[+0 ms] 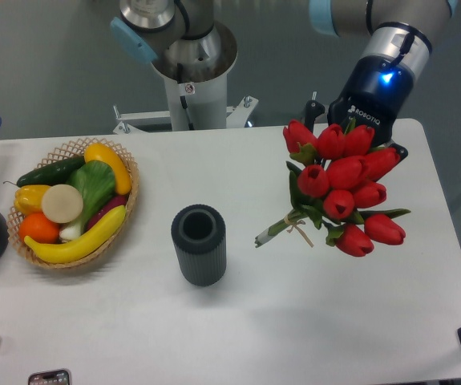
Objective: Place the flowers on the table
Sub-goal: 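Hold the red tulip bouquet in the gripper and reorient it downward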
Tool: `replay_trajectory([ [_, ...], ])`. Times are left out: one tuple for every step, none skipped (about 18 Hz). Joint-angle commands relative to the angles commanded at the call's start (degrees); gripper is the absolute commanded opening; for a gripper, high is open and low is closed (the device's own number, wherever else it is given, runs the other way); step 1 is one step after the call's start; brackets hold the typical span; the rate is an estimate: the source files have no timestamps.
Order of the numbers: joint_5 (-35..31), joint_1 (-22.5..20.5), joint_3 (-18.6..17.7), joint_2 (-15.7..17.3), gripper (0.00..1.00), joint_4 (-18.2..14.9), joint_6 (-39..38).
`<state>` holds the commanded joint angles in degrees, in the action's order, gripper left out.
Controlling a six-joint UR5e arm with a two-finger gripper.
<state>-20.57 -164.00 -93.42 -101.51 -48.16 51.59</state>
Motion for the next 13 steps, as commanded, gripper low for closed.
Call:
replay_trajectory([
  [-0.1, 0.0, -1.0, 0.1, 0.46, 0.0, 1.5],
  [-0.1, 0.0, -1.4, 0.2, 0.46, -0.1, 2.0],
  [-0.1, 0.0, -1.4, 0.2, 0.46, -0.1, 2.0],
  [-0.2, 0.0, -1.5, 0.3, 0.46, -0.1, 2.0],
  [-0.3, 0.0, -1.6, 0.4, 0.46, -0.1, 2.0],
  [-0.7, 0.0, -1.8, 0.4, 0.46, -0.1, 2.1],
  [-1.3, 0.0, -1.9, 0.4, 0.45, -0.1, 2.1],
  [-2.2, 0.0, -1.8, 0.5, 0.45, -0.1, 2.1],
  [-2.6, 0.1, -1.8, 0.4, 0.45, 0.0, 2.2],
  [-2.7, 0.2, -1.7, 0.4, 0.44, 0.0, 2.2],
  [-2.7, 0.2, -1.6, 0.4, 0.44, 0.0, 2.2],
  [-2.8, 0.2, -1.5, 0.4, 0.44, 0.0, 2.2],
  [-2.8, 0.2, -1.6, 0.4, 0.44, 0.0, 2.2],
])
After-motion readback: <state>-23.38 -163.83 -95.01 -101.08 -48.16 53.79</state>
